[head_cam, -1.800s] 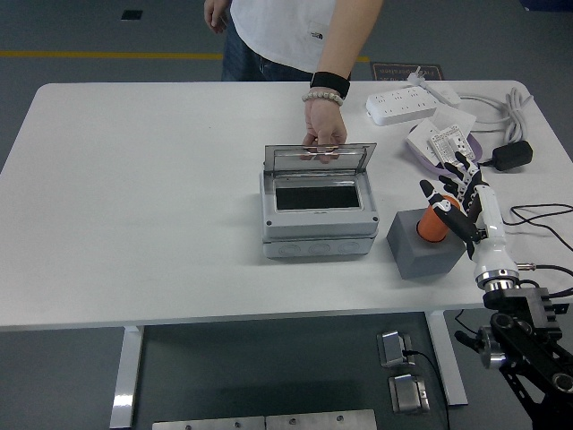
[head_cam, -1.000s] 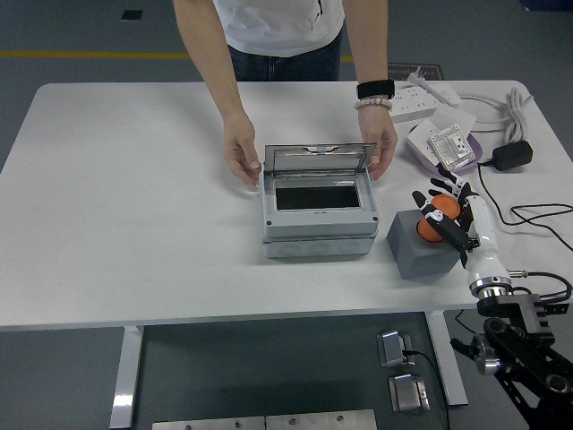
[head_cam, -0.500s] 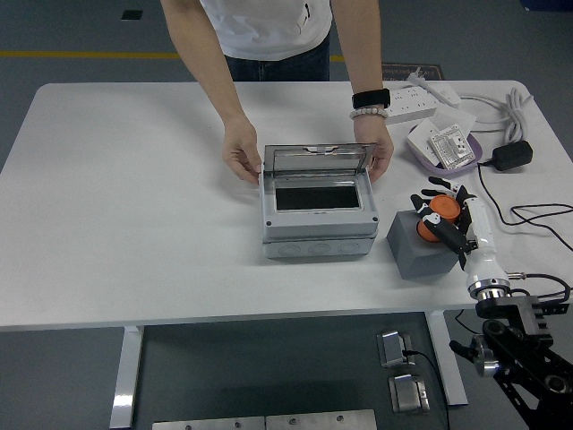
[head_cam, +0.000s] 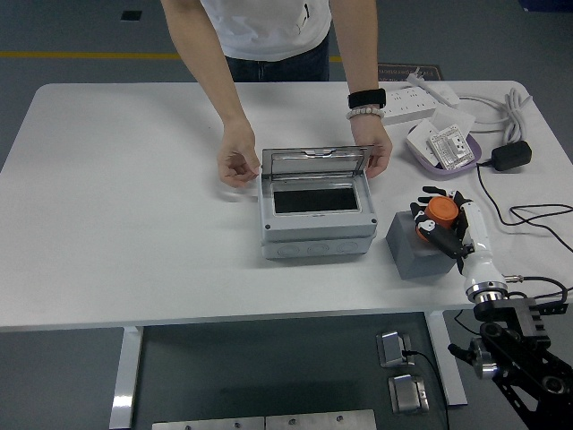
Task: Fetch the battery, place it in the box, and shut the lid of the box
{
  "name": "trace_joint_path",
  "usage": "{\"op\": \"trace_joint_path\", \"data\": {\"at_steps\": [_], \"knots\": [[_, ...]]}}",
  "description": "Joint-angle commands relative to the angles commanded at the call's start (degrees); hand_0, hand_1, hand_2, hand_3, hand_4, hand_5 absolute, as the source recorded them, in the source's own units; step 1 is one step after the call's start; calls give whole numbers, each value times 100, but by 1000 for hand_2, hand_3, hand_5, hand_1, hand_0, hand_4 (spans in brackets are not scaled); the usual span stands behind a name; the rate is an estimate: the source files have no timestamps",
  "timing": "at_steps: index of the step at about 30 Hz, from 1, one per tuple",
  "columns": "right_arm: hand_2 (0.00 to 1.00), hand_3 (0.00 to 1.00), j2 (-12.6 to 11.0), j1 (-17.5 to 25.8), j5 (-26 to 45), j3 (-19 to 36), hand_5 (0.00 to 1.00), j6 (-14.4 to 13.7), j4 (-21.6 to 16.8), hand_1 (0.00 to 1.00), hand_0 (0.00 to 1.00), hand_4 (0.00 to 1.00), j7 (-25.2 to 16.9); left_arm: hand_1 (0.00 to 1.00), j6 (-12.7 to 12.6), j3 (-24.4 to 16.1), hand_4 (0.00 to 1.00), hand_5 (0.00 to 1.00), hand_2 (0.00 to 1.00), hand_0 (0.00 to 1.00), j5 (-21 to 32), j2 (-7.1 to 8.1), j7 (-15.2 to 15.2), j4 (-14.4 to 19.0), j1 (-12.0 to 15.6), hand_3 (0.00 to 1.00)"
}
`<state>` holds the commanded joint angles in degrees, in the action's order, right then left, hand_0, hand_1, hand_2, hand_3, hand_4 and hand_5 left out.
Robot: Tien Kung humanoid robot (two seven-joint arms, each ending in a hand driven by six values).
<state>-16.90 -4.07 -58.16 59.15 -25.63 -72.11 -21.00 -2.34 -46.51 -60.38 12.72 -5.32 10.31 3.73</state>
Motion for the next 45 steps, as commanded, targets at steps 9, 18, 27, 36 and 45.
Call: {"op": "trace_joint_path", "data": {"at_steps": [9, 18, 27, 36, 45], "knots": [[591, 653, -7, -14, 167, -60, 196, -61, 4, 587, 518, 716, -48, 560, -18, -21, 2, 2, 513, 399, 9, 6, 13, 0, -4, 490], [345, 309, -13, -29, 226, -85, 2, -101, 0, 373, 395, 100, -69, 560, -22, -55, 2, 2, 514, 401, -11, 4, 15, 0, -1, 492], [293, 269, -10, -49, 224, -105, 2, -114, 14, 294, 322, 28, -45, 560, -31, -91, 2, 2, 513, 401, -33, 10, 20, 0, 0, 491], [260, 243, -12, -134, 188, -153, 2, -163, 35, 270, 269, 14, -3, 559, -42, -120, 2, 2, 513, 401, -60, 8, 18, 0, 6, 489], [259, 240, 13, -359, 43, -210, 2, -244, 41, 265, 260, 18, 75, 559, -39, -124, 2, 2, 512, 401, -78, -2, 0, 0, 7, 488]]}}
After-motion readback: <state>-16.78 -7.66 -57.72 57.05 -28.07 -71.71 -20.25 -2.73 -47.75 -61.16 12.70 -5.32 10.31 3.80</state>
